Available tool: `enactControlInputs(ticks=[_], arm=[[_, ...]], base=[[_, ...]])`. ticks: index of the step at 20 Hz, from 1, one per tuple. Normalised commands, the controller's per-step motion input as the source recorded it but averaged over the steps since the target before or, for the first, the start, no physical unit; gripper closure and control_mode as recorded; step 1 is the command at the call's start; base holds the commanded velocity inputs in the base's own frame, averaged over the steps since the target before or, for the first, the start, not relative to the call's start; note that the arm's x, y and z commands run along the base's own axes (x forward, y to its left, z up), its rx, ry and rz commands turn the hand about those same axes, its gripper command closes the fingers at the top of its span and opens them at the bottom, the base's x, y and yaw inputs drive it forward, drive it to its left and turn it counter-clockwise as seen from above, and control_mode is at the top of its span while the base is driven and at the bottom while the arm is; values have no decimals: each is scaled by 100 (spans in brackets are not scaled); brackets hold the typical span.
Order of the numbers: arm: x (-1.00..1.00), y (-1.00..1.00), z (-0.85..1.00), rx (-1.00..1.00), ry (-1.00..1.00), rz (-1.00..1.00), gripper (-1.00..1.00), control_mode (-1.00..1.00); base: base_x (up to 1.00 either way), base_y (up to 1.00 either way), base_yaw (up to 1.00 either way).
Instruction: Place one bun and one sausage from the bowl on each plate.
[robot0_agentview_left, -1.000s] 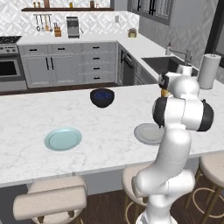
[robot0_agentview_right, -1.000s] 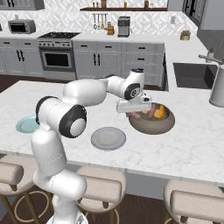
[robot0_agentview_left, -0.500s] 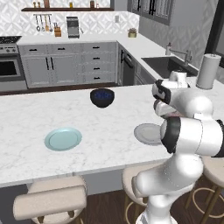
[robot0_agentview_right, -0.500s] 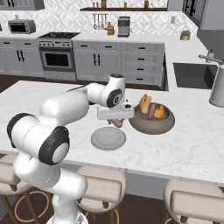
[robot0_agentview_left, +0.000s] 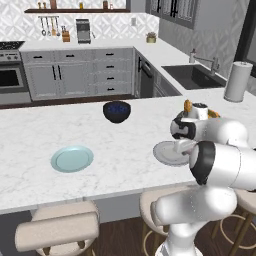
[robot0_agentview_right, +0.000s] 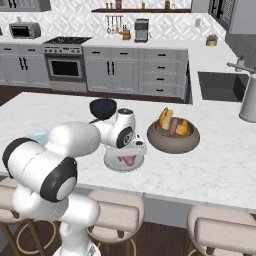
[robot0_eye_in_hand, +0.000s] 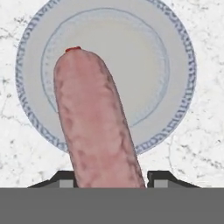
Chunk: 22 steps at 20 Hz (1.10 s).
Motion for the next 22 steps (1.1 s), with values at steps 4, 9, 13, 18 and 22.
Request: enactControlInputs(ticks=[4, 9, 13, 18, 22], arm=[[48, 24, -26, 0, 9, 0, 100, -100], [45, 7, -10, 0, 4, 0, 100, -100], [36, 0, -26, 0, 0, 0, 100, -100], [28, 1, -22, 3, 0, 0, 100, -100], [14, 5, -20, 2, 0, 0, -100, -100]], base=[[0, 0, 0], [0, 0, 0], [0, 0, 0], [0, 0, 0], [0, 0, 0]])
